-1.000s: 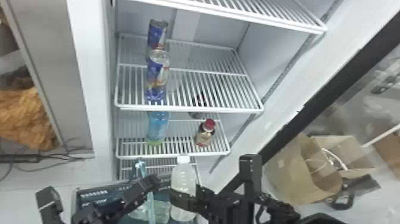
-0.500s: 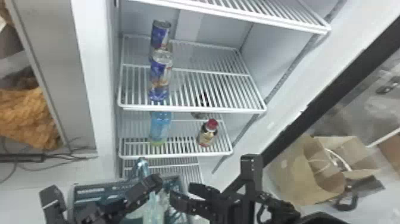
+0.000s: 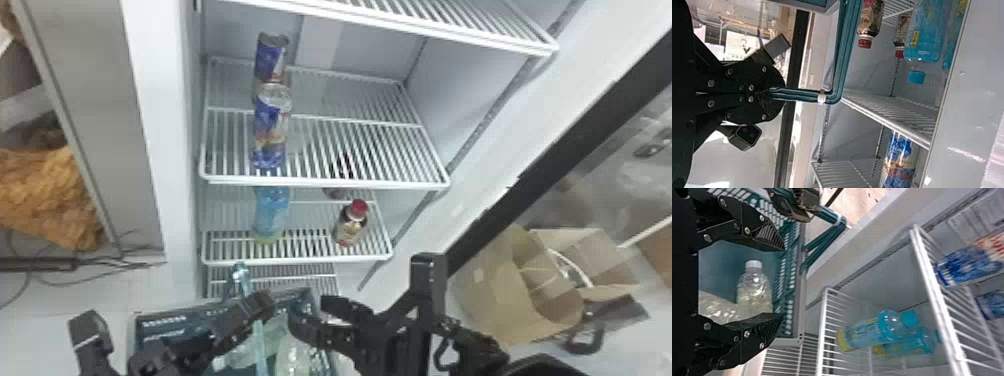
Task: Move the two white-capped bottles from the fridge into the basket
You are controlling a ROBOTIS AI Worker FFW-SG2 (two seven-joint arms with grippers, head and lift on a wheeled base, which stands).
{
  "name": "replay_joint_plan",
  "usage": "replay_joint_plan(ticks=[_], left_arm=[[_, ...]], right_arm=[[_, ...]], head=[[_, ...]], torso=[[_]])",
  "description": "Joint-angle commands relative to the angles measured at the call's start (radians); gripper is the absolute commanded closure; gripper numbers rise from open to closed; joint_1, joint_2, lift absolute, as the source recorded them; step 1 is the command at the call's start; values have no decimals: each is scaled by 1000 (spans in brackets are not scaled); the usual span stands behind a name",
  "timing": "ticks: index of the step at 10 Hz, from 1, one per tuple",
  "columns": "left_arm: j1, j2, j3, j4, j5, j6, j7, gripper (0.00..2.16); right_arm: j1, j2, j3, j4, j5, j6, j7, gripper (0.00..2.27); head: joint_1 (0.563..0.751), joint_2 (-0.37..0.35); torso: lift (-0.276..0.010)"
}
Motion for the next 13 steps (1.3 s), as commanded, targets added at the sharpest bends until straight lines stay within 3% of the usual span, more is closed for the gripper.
replay_joint_plan(ticks=[1, 4, 6, 8, 11, 13], left_arm=[[0, 0, 0, 2, 0, -1, 1, 1184], [0, 0, 0, -1, 0, -1, 0, 1184], [-2, 0, -2, 2, 0, -1, 0, 1184], [-2, 0, -2, -1, 0, 1, 0, 1184], [-2, 2, 0, 2, -4, 6, 1, 1184], [-2, 2, 0, 2, -6, 9, 4, 1184]], right_arm=[[9, 7, -2, -16, 30, -50, 0, 522], [51, 38, -40, -82, 110, -136, -3, 522], [85, 44, -42, -100, 108, -256, -27, 522], [119, 56, -42, -97, 108, -450, -63, 522], [119, 70, -40, 16, 108, -781, -87, 519], [90, 84, -32, 195, 146, -1120, -152, 522]], head=[[695, -324], [695, -335], [695, -350], [695, -350], [695, -350], [695, -350]], torso=[[0], [0], [0], [0], [0], [0]])
